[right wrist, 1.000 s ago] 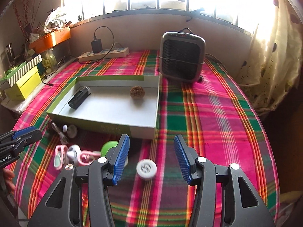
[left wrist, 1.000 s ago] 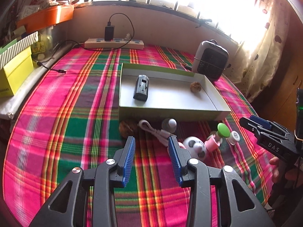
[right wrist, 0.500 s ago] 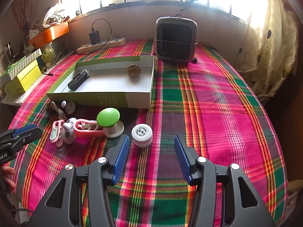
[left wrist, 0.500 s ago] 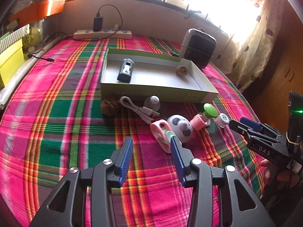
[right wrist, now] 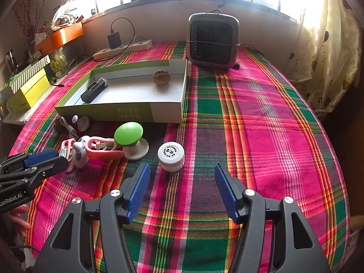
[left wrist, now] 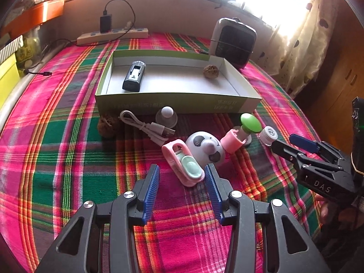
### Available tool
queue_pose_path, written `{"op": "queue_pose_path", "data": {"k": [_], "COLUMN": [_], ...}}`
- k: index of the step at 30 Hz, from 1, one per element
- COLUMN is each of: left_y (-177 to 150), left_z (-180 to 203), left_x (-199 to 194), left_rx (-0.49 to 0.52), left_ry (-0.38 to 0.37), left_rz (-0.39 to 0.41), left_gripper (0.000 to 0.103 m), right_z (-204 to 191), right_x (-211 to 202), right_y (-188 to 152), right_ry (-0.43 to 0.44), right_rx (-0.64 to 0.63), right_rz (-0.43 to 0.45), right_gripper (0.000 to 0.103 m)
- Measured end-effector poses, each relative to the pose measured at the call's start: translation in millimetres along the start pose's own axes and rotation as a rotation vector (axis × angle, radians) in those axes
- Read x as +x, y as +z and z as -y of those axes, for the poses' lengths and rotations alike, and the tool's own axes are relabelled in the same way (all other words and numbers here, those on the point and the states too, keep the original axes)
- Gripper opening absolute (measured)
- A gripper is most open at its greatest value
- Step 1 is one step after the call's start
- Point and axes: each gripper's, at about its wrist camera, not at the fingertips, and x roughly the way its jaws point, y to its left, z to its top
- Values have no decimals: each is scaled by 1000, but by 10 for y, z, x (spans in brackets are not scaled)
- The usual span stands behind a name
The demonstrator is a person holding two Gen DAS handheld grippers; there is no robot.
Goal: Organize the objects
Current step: 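Move the left gripper to the pink clip and the right gripper to the white jar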
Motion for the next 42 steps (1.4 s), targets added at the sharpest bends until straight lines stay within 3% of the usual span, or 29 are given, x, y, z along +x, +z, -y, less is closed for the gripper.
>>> {"op": "queue_pose_path", "data": {"k": [15, 42], "left_y": [23, 96], "left_z": [-113, -113], "left_x": [35, 115], "left_rx": [7, 17], "left_ry": [70, 116], "left_rz": [-6, 27], "left_gripper": [40, 37], "right_z": [-22, 1], "right_x": [137, 279], "right_y": [46, 112], "right_ry": [-25, -20], "right_rx": [-11, -25], "right_rz": [-29, -52], "right_gripper": [60, 59]}}
